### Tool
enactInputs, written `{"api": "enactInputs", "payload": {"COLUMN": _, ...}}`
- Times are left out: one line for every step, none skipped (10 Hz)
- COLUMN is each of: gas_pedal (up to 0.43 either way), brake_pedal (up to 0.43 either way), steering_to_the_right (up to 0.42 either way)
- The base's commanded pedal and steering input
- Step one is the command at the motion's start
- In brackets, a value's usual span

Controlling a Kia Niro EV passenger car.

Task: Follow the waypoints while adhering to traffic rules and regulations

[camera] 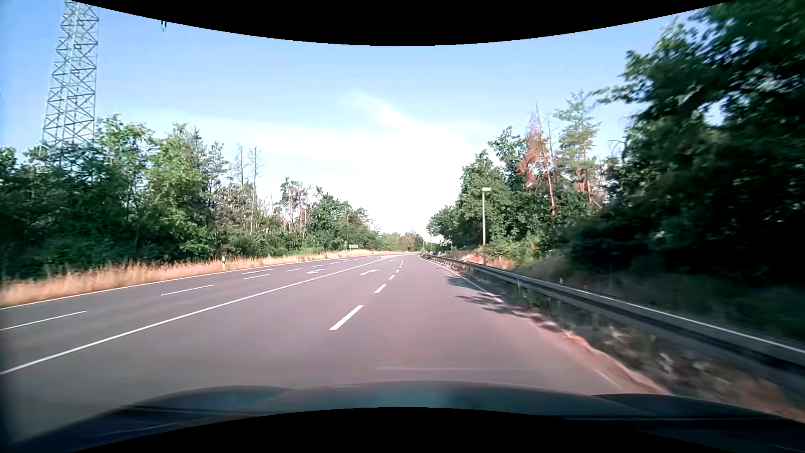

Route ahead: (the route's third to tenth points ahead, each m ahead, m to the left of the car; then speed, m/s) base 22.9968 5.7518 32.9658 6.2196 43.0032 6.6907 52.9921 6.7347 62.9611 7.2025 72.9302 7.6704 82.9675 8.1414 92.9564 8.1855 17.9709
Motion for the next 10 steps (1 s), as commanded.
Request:
{"api": "enactInputs", "payload": {"gas_pedal": 0.087, "brake_pedal": 0.0, "steering_to_the_right": -0.014}}
{"api": "enactInputs", "payload": {"gas_pedal": 0.087, "brake_pedal": 0.0, "steering_to_the_right": -0.014}}
{"api": "enactInputs", "payload": {"gas_pedal": 0.087, "brake_pedal": 0.0, "steering_to_the_right": -0.014}}
{"api": "enactInputs", "payload": {"gas_pedal": 0.087, "brake_pedal": 0.0, "steering_to_the_right": -0.014}}
{"api": "enactInputs", "payload": {"gas_pedal": 0.087, "brake_pedal": 0.0, "steering_to_the_right": -0.014}}
{"api": "enactInputs", "payload": {"gas_pedal": 0.087, "brake_pedal": 0.0, "steering_to_the_right": -0.014}}
{"api": "enactInputs", "payload": {"gas_pedal": 0.087, "brake_pedal": 0.0, "steering_to_the_right": -0.014}}
{"api": "enactInputs", "payload": {"gas_pedal": 0.087, "brake_pedal": 0.0, "steering_to_the_right": -0.014}}
{"api": "enactInputs", "payload": {"gas_pedal": 0.087, "brake_pedal": 0.0, "steering_to_the_right": -0.014}}
{"api": "enactInputs", "payload": {"gas_pedal": 0.087, "brake_pedal": 0.0, "steering_to_the_right": -0.014}}
